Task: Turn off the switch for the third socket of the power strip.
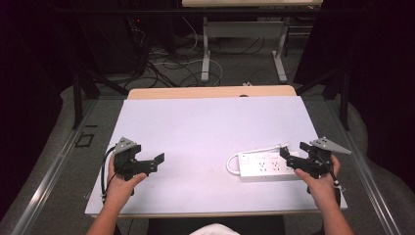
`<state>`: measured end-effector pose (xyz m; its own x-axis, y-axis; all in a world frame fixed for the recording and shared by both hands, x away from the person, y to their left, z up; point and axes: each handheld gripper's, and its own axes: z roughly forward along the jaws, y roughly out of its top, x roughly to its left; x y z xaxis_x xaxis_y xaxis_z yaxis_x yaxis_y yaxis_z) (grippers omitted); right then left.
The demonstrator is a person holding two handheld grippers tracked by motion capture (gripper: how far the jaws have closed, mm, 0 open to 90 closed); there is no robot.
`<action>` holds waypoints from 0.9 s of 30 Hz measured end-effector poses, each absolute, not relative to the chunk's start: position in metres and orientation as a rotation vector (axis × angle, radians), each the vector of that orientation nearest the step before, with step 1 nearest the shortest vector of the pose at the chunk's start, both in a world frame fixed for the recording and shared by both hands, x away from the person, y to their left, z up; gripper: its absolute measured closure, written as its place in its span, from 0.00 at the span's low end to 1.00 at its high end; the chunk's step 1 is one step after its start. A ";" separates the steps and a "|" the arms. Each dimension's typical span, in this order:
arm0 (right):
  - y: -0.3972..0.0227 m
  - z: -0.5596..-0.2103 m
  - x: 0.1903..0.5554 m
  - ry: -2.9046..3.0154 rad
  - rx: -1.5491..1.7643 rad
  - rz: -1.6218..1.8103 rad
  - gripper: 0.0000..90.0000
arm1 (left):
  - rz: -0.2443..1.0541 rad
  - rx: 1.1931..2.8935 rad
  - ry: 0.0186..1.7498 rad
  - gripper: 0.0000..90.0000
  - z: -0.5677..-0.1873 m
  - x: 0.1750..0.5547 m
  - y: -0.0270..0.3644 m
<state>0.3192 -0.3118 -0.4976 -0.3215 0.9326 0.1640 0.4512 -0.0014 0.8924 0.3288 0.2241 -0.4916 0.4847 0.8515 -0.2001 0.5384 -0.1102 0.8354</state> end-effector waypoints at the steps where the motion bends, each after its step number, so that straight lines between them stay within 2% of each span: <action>1: -0.311 -0.498 0.319 1.788 1.435 1.273 0.17 | 0.415 1.775 1.173 0.00 -0.492 0.326 0.225; 13: -0.304 -0.499 0.319 1.829 1.400 1.181 0.21 | 0.428 1.771 1.185 0.00 -0.500 0.322 0.227; 23: -0.308 -0.498 0.319 1.800 1.379 1.109 0.42 | 0.417 1.791 1.172 0.00 -0.503 0.322 0.221; 27: -0.311 -0.500 0.321 1.791 1.399 1.103 0.44 | 0.419 1.795 1.171 0.01 -0.504 0.322 0.221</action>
